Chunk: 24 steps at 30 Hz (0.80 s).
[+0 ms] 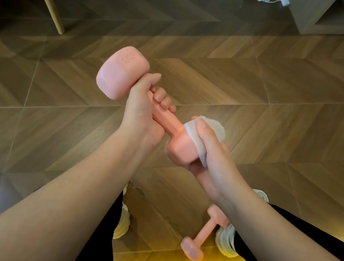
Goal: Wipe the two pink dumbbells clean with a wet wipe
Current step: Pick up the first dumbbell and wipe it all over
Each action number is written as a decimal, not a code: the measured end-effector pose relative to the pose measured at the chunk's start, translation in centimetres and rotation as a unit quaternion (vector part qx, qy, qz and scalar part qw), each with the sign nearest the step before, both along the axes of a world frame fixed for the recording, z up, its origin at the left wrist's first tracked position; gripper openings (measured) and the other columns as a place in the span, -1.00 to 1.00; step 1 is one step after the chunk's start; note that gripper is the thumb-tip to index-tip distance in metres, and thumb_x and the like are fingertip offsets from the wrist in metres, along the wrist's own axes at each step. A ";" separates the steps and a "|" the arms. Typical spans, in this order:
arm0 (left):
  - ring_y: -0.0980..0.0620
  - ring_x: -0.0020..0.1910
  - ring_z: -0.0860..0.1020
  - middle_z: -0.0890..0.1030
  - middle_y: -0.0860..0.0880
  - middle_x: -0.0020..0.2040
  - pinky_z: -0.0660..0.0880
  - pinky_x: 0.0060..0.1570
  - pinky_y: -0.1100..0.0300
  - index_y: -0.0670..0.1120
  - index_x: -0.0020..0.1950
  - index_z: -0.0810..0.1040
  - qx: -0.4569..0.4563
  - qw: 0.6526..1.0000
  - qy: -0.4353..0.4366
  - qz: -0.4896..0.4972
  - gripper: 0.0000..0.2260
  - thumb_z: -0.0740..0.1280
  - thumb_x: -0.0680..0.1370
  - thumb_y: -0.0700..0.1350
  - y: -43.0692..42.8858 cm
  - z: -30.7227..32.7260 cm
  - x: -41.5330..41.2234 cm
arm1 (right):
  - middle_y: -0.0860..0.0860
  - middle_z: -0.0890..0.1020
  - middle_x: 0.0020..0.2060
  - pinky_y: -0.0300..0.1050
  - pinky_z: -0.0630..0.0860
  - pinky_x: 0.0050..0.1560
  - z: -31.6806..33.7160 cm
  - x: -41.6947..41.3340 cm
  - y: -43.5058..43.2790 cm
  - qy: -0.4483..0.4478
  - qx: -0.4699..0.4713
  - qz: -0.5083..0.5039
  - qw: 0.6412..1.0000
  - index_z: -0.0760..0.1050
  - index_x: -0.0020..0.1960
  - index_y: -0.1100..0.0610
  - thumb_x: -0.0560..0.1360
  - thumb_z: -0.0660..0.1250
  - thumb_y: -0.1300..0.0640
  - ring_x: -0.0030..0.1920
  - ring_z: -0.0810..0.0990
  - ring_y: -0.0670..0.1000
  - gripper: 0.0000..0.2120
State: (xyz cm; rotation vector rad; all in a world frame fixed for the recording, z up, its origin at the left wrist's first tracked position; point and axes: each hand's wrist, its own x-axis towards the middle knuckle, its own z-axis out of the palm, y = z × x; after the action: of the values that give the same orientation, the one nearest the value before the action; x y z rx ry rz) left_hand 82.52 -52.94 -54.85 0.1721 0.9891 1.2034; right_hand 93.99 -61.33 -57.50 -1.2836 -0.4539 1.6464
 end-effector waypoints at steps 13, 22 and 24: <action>0.11 -0.50 0.39 0.39 0.05 -0.46 0.41 -0.33 0.21 -0.03 -0.31 0.37 -0.023 0.999 -0.013 0.030 -0.74 0.35 0.54 -0.15 0.0 -0.2 -0.2 | 0.08 0.56 0.10 0.15 0.67 -0.02 0.2 0.4 0.3 0.033 0.044 0.067 0.996 0.36 0.29 0.00 0.41 0.46 0.29 -0.14 0.70 0.00 -0.46; 0.10 -0.57 0.25 0.25 0.07 -0.50 0.32 -0.48 0.27 -0.02 -0.32 0.28 -0.021 1.000 -0.010 0.010 -0.69 0.32 0.56 -0.09 0.2 0.0 -0.6 | 0.22 0.63 -0.01 0.26 0.64 0.00 -0.1 0.2 0.1 0.077 0.017 0.048 0.996 0.43 0.25 0.21 0.44 0.33 -0.07 -0.02 0.63 0.20 -0.51; 0.10 -0.57 0.23 0.24 0.08 -0.50 0.31 -0.48 0.27 -0.02 -0.34 0.28 -0.025 0.999 -0.015 0.016 -0.68 0.31 0.56 -0.10 0.2 0.0 -0.8 | 0.17 0.64 0.00 0.30 0.61 0.04 -0.3 0.4 0.1 0.083 0.039 0.063 0.994 0.44 0.25 0.14 0.49 0.34 0.01 -0.01 0.63 0.19 -0.62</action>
State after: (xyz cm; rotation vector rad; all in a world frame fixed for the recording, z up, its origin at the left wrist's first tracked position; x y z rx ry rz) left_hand 81.76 -52.73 -54.82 0.0986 0.9986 1.2050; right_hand 94.39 -61.26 -57.81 -1.0691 -0.5005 1.8059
